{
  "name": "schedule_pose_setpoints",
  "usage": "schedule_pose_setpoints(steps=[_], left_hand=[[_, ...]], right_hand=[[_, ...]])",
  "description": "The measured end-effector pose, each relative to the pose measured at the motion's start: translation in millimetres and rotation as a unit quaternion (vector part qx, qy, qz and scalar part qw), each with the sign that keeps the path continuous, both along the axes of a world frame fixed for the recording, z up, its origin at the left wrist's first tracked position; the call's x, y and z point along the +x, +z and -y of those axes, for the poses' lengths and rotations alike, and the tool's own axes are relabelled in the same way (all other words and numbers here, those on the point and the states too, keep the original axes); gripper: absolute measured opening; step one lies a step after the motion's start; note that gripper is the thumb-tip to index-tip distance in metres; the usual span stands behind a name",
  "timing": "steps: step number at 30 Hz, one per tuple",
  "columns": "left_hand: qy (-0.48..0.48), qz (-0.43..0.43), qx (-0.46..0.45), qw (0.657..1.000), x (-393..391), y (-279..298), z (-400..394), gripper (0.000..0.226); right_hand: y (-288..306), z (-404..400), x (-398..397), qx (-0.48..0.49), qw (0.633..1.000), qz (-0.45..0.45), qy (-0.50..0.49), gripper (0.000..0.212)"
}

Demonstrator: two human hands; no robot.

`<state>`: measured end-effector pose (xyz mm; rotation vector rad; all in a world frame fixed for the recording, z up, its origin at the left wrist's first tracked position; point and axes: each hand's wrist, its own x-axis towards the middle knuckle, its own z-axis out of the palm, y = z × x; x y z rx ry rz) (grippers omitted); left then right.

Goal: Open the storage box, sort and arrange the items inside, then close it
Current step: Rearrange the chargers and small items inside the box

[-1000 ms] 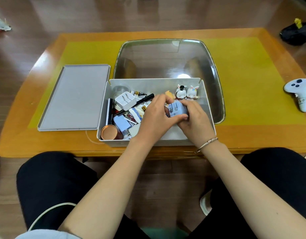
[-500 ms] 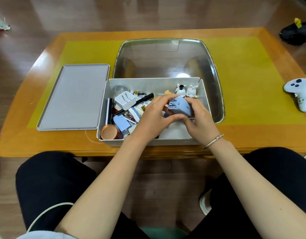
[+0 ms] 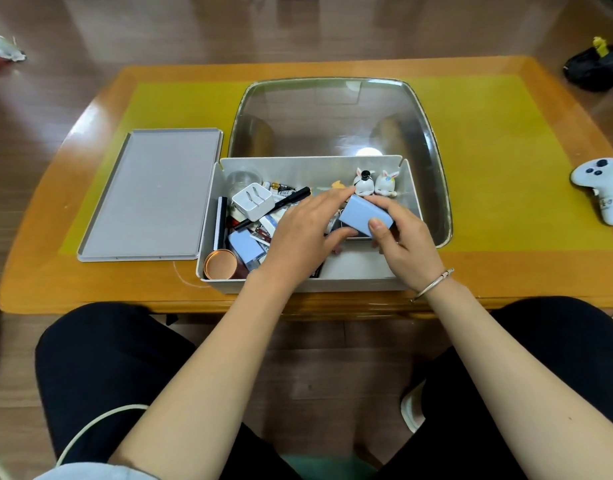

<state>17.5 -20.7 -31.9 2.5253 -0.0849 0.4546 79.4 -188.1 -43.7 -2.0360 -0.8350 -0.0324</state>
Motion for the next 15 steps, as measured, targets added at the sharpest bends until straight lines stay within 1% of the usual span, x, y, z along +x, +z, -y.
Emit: schedule_pose_setpoints(steps=[3,6,9,13,15], left_hand=[[0.05,0.025,0.038,0.998,-4.4,-5.3,6.7,0.054],[0.086,0.02,0.032,0.996,-6.7,-10.5,15.2,0.049],[0.112,0.015,-0.024,0.993,-6.9,-10.9,24.9,0.048],[0.135,0.012,-0.08,0.988,-7.3,-8.4,27.9,0.051],[0.134,0.002,-0.102,0.986,-6.9,-9.1,29.2,0.045]], right_hand=[[0.8,0.9,-2.4,0.029,0.999,0.009,-0.021,0.033],[0.8,0.4,-4.2,0.033,0.998,0.029,-0.033,0.032],[-0.7,0.8,-5.3,0.034,0.997,0.058,-0.044,0.033],[-0.3,1.2,-5.9,0.04,0.996,0.06,-0.051,0.038],[-0.1,1.4,-5.4,0.039,0.996,0.066,-0.05,0.037]])
